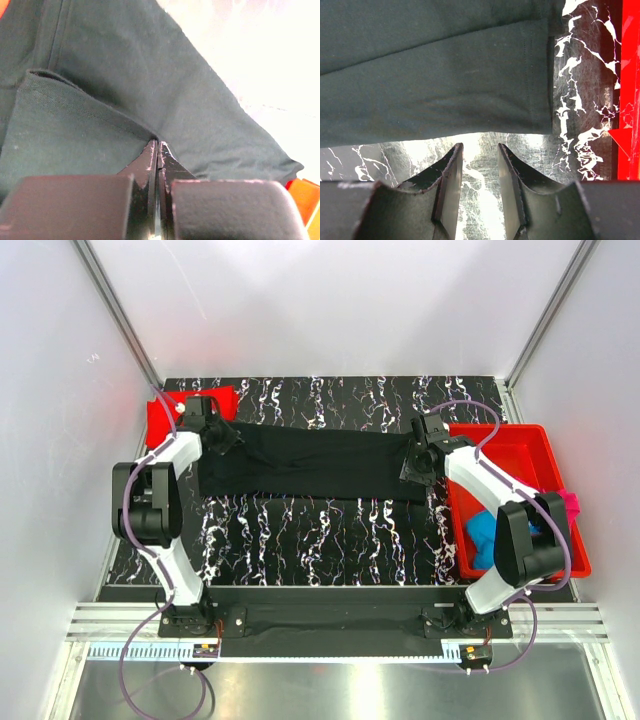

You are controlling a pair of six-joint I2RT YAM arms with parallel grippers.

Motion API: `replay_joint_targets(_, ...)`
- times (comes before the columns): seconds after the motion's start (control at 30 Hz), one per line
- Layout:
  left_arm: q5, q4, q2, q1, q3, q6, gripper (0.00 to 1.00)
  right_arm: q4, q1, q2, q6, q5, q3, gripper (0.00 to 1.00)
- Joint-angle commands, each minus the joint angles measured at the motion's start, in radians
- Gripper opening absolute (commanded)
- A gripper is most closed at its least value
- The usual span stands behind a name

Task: Fold and stack the t-shirts
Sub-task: Fold the tshirt

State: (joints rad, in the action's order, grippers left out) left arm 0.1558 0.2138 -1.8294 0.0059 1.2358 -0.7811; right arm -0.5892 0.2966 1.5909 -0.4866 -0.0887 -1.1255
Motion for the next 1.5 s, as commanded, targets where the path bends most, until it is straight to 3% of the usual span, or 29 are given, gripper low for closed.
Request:
replay_joint_targets(0.0, -0.002, -0.017, -0.037, -0.018, 0.063, 0.031, 0.0, 0.032, 0.009, 0.009, 0.0, -0.019, -0.043, 0.41)
replay_joint_targets(1.03, 0.002, 0.035, -0.182, -0.07, 0.275, 0.108, 0.01, 0.031, 0.01, 0.032, 0.003, -0.013, -0.068, 0.41)
replay_joint_targets(1.17, 0.004, 0.116, -0.218, -0.07, 0.33, 0.115, 0.26, 0.019, 0.009, 0.015, 0.003, -0.014, -0.063, 0.41)
replay_joint_targets(1.27, -0.03, 0.127, -0.17, -0.07, 0.298, 0.129, 0.36, 0.019, 0.009, 0.003, 0.0, -0.014, -0.056, 0.41)
replay_joint_targets(1.47, -0.196, 0.242, -0.025, -0.11, 0.239, 0.178, 0.38, 0.028, 0.009, -0.019, -0.01, 0.007, -0.039, 0.41)
